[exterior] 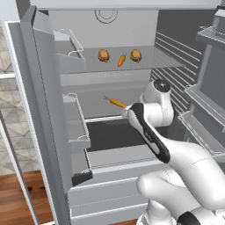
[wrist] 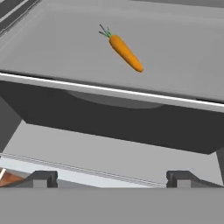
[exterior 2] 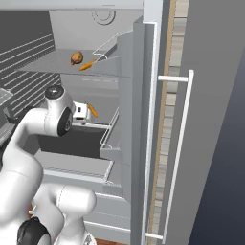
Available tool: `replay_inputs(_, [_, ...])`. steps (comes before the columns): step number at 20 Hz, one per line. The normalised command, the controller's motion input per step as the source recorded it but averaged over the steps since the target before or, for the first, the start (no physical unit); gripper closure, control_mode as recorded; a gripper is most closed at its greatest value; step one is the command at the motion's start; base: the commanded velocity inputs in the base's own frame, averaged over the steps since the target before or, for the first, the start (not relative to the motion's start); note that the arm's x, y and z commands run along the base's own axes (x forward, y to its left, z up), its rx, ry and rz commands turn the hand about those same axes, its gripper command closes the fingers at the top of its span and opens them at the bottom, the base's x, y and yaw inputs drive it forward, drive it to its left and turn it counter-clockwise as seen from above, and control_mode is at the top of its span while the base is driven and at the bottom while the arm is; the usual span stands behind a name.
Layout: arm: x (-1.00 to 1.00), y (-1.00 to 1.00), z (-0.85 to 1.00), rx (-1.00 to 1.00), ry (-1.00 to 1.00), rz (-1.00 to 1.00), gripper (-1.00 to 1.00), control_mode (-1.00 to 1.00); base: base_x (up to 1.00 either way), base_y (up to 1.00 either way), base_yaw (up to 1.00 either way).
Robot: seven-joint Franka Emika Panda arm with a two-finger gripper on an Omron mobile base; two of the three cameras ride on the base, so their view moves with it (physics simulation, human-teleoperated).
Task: Place one carrot and one chicken drumstick in each tupperware on the nearby counter, to pack two identical lunches.
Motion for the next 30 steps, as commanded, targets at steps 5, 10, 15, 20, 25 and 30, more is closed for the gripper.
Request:
replay_inputs(5, [0.47,-0.15,0.0,0.04,0.0,0.0,-1.0,-1.0,0.0,0.0,0.0])
replay_inputs(10, [0.65,-0.02,0.0,0.03,0.0,0.03,-1.0,-1.0,0.0,0.0,0.0])
replay_inputs(15, [0.57,0.0,-0.06,0.0,0.0,0.07,-1.0,-1.0,0.0,0.0,0.0])
replay_inputs(20, [0.57,0.0,-0.15,0.0,0.0,0.07,-1.0,-1.0,0.0,0.0,0.0])
replay_inputs(25, [0.65,0.03,-0.26,0.0,0.0,0.07,-1.0,-1.0,0.0,0.0,0.0])
replay_inputs(30, [0.65,0.2,-0.29,-0.04,0.0,0.04,-1.0,-1.0,0.0,0.0,0.0])
